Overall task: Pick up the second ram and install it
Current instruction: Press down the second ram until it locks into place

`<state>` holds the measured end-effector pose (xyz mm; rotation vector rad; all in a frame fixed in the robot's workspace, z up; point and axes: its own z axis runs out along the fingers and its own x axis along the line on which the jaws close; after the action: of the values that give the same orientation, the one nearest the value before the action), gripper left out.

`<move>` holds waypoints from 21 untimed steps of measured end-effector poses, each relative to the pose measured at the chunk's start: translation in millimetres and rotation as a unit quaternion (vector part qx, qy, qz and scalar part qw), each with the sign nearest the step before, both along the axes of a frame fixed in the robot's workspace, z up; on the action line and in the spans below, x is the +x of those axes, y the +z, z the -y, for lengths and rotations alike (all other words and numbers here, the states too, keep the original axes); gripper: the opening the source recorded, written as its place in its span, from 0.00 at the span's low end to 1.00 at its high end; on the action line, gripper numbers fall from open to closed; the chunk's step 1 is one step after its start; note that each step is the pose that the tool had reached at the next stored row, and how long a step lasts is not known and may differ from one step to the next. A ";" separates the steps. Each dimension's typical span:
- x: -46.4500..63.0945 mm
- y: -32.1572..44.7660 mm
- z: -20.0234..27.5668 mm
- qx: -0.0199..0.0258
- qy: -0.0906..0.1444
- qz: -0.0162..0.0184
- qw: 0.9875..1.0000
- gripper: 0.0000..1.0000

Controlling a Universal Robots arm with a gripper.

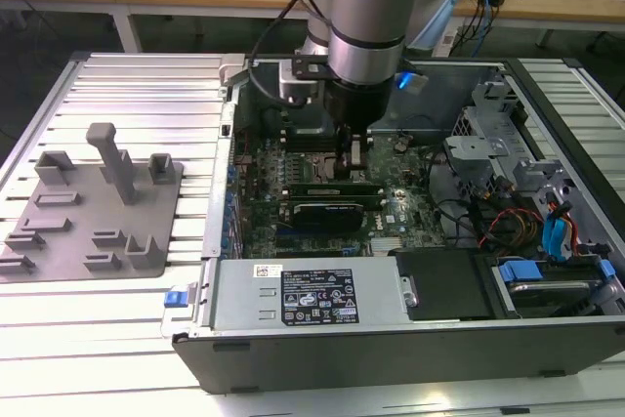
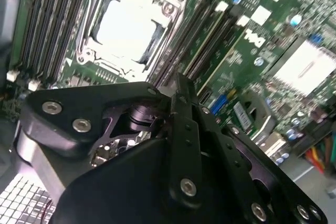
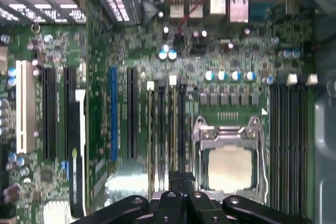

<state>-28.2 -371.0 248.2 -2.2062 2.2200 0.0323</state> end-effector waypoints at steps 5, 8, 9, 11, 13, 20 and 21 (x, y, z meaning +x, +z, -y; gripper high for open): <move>-19.8 -3.1 -0.1 0.000 0.000 0.000 1.000 0.08; -31.4 -5.3 0.0 0.000 0.000 0.000 1.000 0.08; -32.9 -6.2 0.0 0.000 0.000 0.000 1.000 0.08; -35.1 -8.2 0.0 0.000 0.000 0.000 1.000 0.08; -35.8 -8.9 0.0 0.000 0.000 0.000 1.000 0.08; -36.3 -14.7 -1.9 0.000 0.000 0.000 1.000 0.08; -36.3 -14.8 -1.8 0.000 0.000 0.000 1.000 0.08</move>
<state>-64.5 -369.2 233.4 -2.2063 2.2199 0.0313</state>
